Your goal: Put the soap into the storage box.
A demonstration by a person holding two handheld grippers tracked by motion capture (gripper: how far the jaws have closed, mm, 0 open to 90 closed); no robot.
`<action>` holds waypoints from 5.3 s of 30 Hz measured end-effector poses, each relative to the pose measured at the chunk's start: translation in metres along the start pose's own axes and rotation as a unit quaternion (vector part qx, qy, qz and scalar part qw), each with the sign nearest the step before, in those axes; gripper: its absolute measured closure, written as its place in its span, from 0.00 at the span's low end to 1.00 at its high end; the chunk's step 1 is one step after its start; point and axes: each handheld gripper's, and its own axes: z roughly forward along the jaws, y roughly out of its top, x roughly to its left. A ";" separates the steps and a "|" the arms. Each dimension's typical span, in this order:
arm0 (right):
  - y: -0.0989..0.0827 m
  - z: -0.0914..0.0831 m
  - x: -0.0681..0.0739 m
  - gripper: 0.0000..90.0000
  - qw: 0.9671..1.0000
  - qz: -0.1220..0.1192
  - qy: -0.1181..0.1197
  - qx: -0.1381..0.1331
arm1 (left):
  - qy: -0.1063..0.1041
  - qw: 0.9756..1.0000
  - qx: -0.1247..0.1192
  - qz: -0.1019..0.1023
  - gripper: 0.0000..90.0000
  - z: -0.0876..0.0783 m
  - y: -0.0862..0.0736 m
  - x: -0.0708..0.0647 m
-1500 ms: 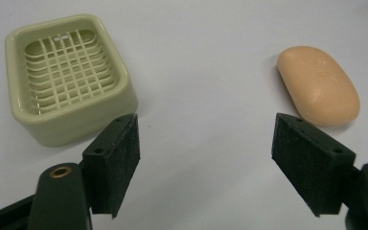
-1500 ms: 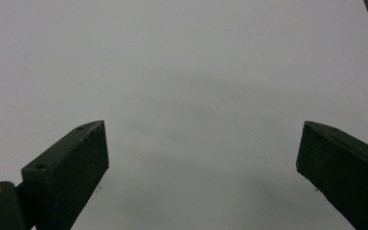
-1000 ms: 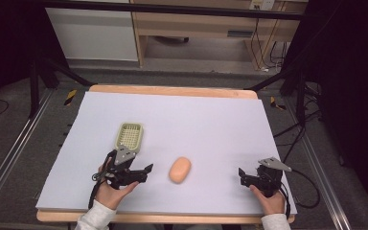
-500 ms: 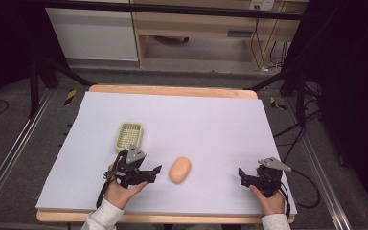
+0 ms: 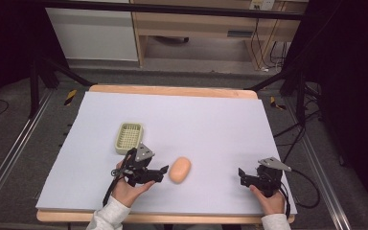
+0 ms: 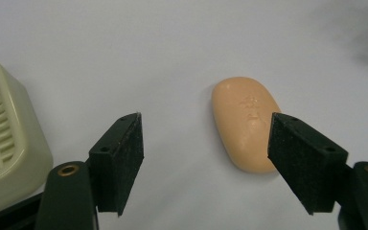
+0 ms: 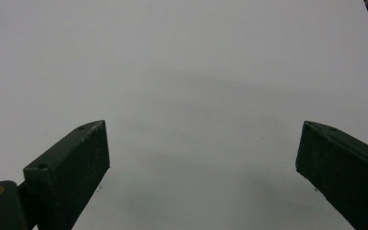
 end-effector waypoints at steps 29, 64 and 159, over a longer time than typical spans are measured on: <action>0.000 0.000 0.000 0.05 1.000 0.001 0.000 0.001 | -0.019 0.999 0.030 0.018 0.29 0.031 0.013 -0.023; 0.000 0.001 0.000 0.05 1.000 0.002 0.003 0.003 | -0.022 0.995 0.086 0.043 0.27 0.072 0.017 -0.042; 0.000 0.001 -0.001 0.05 1.000 -0.003 0.006 0.005 | -0.009 0.995 0.092 0.026 0.35 0.043 0.024 -0.020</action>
